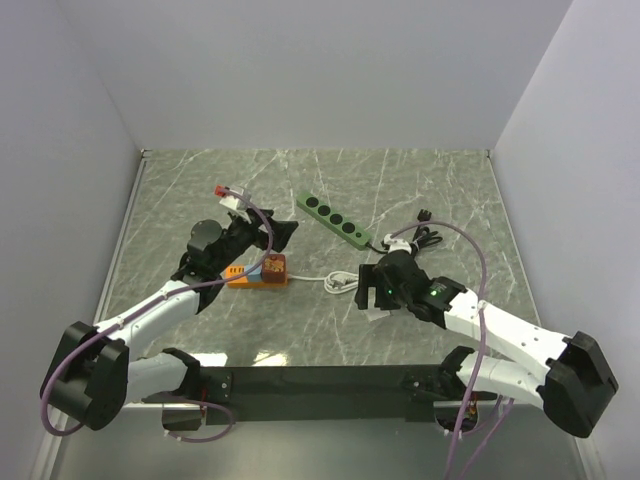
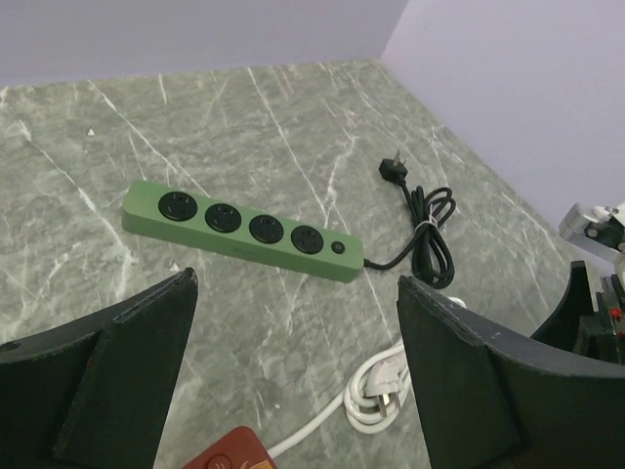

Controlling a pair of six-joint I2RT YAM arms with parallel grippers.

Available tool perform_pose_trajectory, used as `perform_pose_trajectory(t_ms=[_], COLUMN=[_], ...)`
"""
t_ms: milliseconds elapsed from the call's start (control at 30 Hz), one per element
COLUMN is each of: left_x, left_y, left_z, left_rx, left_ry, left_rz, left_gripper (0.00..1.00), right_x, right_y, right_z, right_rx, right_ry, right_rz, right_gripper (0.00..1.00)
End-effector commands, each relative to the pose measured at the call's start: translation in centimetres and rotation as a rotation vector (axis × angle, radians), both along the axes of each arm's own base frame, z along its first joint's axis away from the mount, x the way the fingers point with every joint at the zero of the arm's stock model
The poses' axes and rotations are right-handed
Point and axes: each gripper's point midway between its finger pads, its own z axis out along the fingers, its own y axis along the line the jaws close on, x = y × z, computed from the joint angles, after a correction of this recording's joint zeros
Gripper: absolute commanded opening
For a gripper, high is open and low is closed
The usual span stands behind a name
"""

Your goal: Insert the plug

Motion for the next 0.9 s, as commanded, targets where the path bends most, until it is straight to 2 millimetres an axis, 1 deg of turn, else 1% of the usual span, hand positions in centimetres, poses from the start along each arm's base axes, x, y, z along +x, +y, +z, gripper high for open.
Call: perform_pose_trajectory(t_ms=[0,67,133,200,300,333,400,433,500,533,567,600,633,667,700,733,767,800,833,867], left_x=[0.1,0.1,0.1,0.0,0.0,-0.1,-0.1,-0.3,-0.5,-0.7,-1.3,-1.7,-2.2,-3.2,-3.8,-4.3,-4.9,-5.8,-6.1,-6.8], left_y=[-0.3,-0.3,-0.3,-0.4,-0.4,-0.5,-0.5,-0.6,-0.7,-0.8,-1.2,-1.4,-1.7,-2.3,-2.5,-2.8,-3.0,-3.5,-3.6,-4.0], left_z=[2.2,2.1,2.3,2.2,2.0,2.1,2.0,1.9,1.8,1.8,1.9,1.7,1.9,2.0,1.8,2.1,2.2,2.3,2.3,2.0], left_rx=[0.009,0.012,0.015,0.02,0.03,0.035,0.04,0.042,0.053,0.057,0.064,0.082,0.085,0.091,0.105,0.108,0.114,0.127,0.135,0.145], left_ry=[-0.066,-0.067,-0.072,-0.074,-0.079,-0.086,-0.09,-0.093,-0.106,-0.115,-0.129,-0.15,-0.172,-0.199,-0.218,-0.241,-0.255,-0.28,-0.286,-0.279], left_rz=[-0.03,-0.032,-0.039,-0.046,-0.051,-0.058,-0.065,-0.076,-0.089,-0.101,-0.141,-0.168,-0.203,-0.264,-0.301,-0.331,-0.362,-0.418,-0.438,-0.472], left_gripper=[0.89,0.89,0.89,0.89,0.89,0.89,0.89,0.89,0.89,0.89,0.89,0.89,0.89,0.89,0.88,0.88,0.88,0.88,0.88,0.88], right_x=[-0.9,-1.1,-0.8,-0.7,-0.6,-0.6,-0.6,-0.8,-0.8,-0.8,-0.9,-0.9,-0.4,-0.3,-0.2,0.1,0.0,-0.7,-0.6,-1.4], right_y=[-0.8,-1.0,-1.1,-1.9,-1.7,-1.7,-1.8,-2.0,-1.0,-0.6,0.1,0.4,1.2,1.5,2.2,3.6,4.0,4.9,5.8,6.0], right_z=[-1.2,-2.2,-2.6,-3.3,-4.0,-4.7,-5.3,-6.1,-6.4,-6.6,-6.4,-6.2,-5.3,-4.8,-3.9,-2.1,-1.2,-0.2,1.8,2.4], right_rx=[-0.033,-0.056,-0.071,-0.12,-0.14,-0.164,-0.188,-0.208,-0.176,-0.174,-0.151,-0.145,-0.131,-0.125,-0.103,-0.045,-0.021,0.024,0.063,0.08], right_ry=[0.046,0.068,0.07,0.086,0.105,0.123,0.139,0.158,0.171,0.177,0.185,0.186,0.165,0.16,0.149,0.125,0.126,0.136,0.106,0.127], right_rz=[-0.035,-0.04,-0.058,-0.092,-0.074,-0.072,-0.071,-0.062,-0.03,-0.003,0.028,0.05,0.086,0.111,0.165,0.214,0.247,0.326,0.367,0.406], right_gripper=[0.96,0.96,0.97,0.97,0.97,0.97,0.97,0.96,0.88,0.7,0.58,0.49,0.43,0.28,0.21,0.15,0.07,0.04,0.01,0.0])
